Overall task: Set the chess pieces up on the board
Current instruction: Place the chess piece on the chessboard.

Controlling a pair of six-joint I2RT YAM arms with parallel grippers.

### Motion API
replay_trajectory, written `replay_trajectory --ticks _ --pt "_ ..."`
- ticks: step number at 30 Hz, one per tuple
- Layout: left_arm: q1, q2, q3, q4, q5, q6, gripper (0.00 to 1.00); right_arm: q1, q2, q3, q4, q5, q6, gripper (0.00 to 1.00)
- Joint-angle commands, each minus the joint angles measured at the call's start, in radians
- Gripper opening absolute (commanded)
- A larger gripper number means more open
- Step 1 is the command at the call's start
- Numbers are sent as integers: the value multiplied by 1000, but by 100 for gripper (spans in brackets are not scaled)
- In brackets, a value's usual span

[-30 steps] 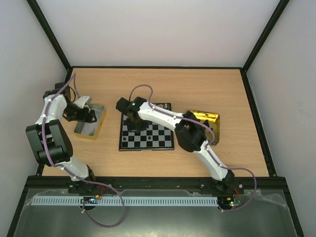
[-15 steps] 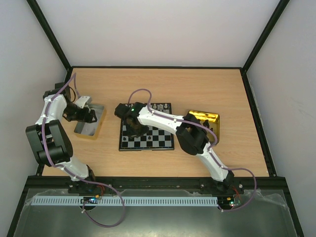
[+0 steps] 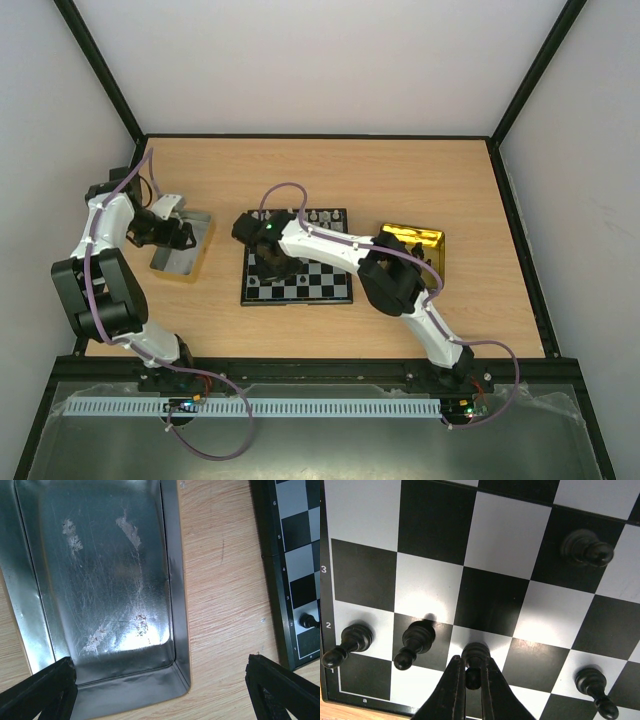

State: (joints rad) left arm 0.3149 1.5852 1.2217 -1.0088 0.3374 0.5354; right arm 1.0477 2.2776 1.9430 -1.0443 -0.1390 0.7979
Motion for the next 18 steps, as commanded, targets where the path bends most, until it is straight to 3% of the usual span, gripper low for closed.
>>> replay_trajectory --ticks 1,7,18 --pt "5 -30 -16 -25 15 13 92 15 -10 -36 -32 3 17 6" --pt "5 -36 -20 -28 17 13 92 14 -12 -35 -30 11 24 25" --pt "5 -45 -28 -27 17 11 92 15 -9 -11 -29 12 21 27"
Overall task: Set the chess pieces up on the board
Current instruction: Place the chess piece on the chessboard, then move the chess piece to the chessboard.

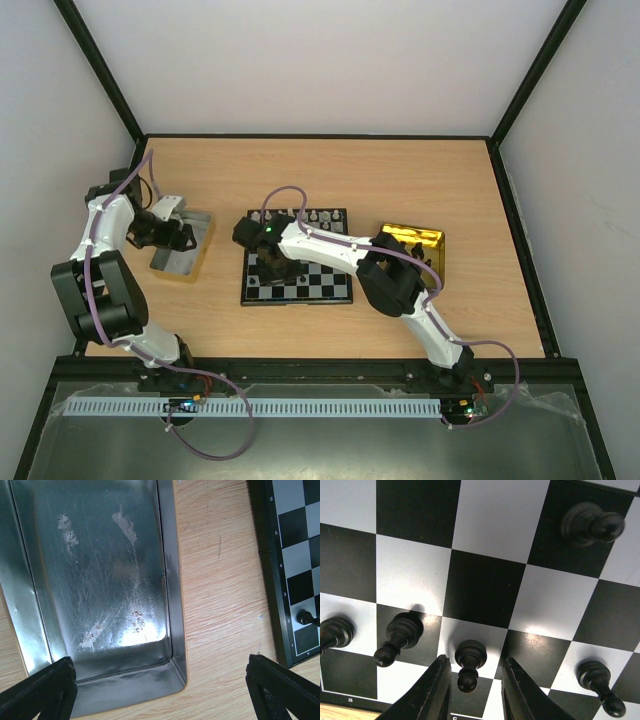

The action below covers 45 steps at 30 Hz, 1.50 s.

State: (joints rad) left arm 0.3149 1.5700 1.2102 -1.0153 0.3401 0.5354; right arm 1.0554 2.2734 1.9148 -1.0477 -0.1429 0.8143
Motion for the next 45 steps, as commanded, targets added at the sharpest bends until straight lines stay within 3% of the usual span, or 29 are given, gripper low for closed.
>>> replay_trajectory --ticks 1,24,37,45 --pt "5 -31 -18 -20 14 12 92 7 -4 23 -29 16 4 27" --pt "5 -42 -21 -27 22 12 92 2 1 115 -95 66 -14 25" --pt "5 -22 -5 -25 30 8 92 -127 -21 181 -153 99 -63 13" --pt "4 -1 6 -20 27 3 92 -170 41 230 -164 90 -105 16"
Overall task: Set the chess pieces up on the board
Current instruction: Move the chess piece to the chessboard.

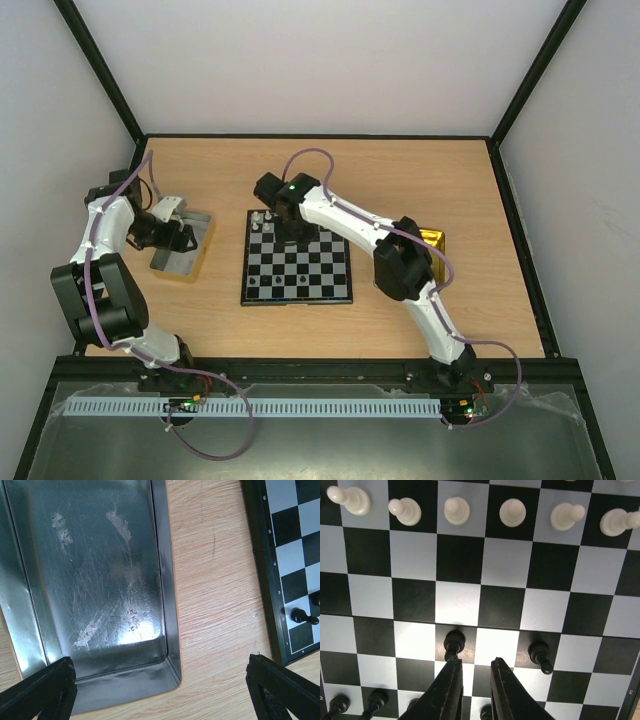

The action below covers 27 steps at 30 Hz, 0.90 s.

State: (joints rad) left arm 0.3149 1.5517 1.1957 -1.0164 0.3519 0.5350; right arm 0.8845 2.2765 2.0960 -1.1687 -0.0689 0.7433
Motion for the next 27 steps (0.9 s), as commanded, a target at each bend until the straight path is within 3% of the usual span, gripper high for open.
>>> replay_trajectory --ticks 1,27 --pt "5 19 21 -20 15 3 92 -1 44 56 -45 13 -37 18" --pt "5 36 17 -1 11 -6 92 6 89 38 -15 -64 -60 20"
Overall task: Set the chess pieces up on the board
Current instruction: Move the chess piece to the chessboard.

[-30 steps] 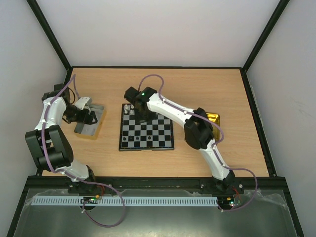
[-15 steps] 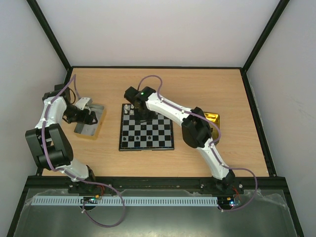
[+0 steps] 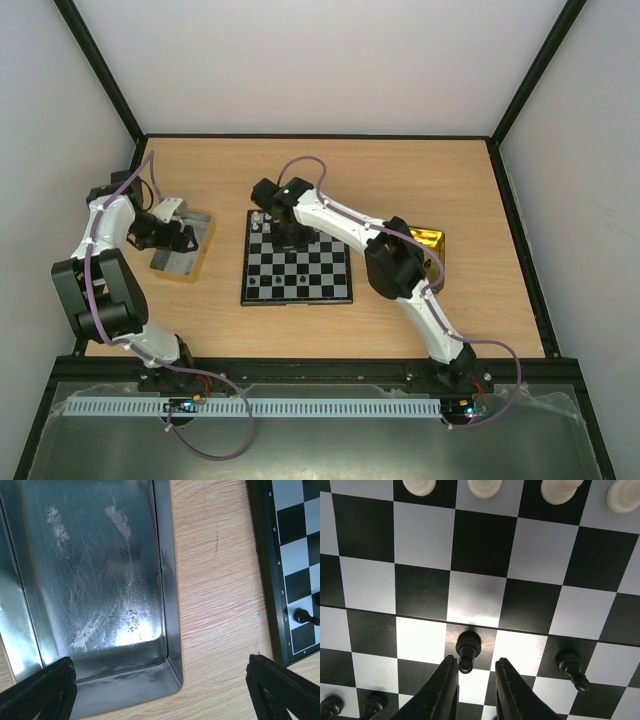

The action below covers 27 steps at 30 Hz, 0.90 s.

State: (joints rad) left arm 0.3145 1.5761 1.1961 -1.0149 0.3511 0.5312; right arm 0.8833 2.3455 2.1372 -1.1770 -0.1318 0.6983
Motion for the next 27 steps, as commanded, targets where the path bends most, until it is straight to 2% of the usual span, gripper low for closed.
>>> replay_trajectory --ticks 1,27 --pt "5 12 17 -3 12 -2 92 7 22 -3 -5 -2 -14 20" --pt "6 28 23 3 7 -5 92 20 68 3 4 -16 -37 20"
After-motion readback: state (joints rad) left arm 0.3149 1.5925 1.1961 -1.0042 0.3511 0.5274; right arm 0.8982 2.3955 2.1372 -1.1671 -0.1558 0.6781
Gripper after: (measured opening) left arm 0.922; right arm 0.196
